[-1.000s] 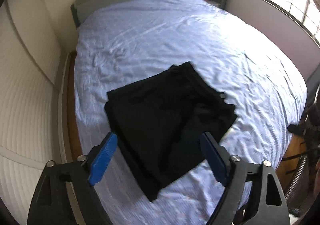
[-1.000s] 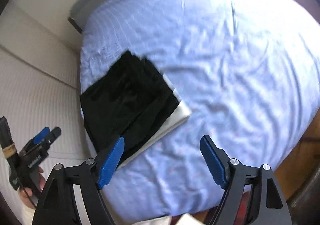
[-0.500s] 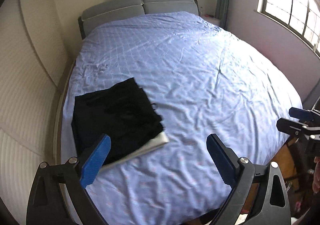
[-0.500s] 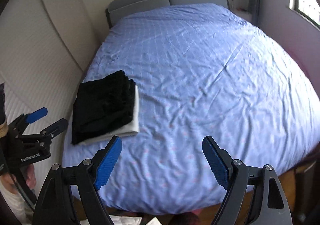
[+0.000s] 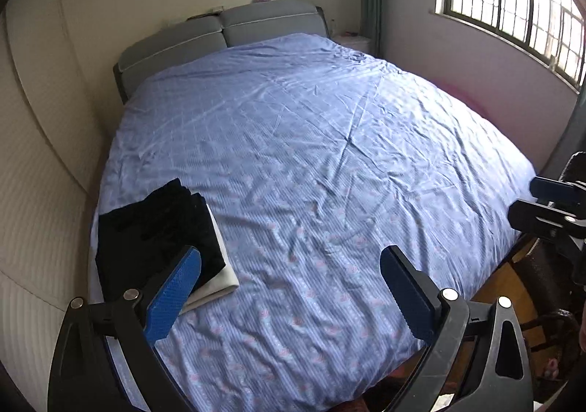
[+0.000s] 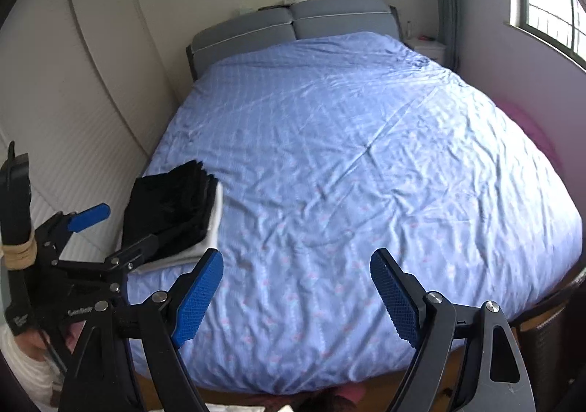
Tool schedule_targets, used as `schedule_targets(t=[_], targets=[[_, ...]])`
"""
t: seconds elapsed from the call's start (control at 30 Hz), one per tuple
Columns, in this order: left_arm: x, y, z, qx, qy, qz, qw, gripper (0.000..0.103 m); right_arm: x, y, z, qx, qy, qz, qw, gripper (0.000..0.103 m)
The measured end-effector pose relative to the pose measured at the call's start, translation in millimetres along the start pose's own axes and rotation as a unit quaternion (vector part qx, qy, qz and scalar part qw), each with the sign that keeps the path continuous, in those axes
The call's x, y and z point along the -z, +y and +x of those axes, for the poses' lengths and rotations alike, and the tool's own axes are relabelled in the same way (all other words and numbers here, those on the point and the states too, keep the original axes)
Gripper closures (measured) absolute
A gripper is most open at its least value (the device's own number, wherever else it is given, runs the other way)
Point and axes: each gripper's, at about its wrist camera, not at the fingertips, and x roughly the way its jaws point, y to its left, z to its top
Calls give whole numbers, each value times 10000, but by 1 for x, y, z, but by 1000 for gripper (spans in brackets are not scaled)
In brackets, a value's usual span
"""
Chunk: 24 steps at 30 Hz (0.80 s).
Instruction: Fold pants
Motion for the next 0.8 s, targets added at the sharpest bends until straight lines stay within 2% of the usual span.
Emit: schedule_targets(t=[0.17, 0.43, 0.6, 0.8], targets=[[-13, -38, -9, -139, -152, -225, 9995, 3, -11, -50, -8, -141, -65, -114, 9998, 19], [-27, -107, -20, -315, -330, -946, 9945, 0, -32, -125, -23, -293, -62, -531, 9981, 19], [-35, -145, -30, -438, -428, -1093, 9921, 0, -35, -156, -33, -433, -61, -694, 9966, 19], [-42, -168, -37, -459, -472, -1195, 9907, 0, -34, -184, -45, -536, -136, -680, 9961, 19]])
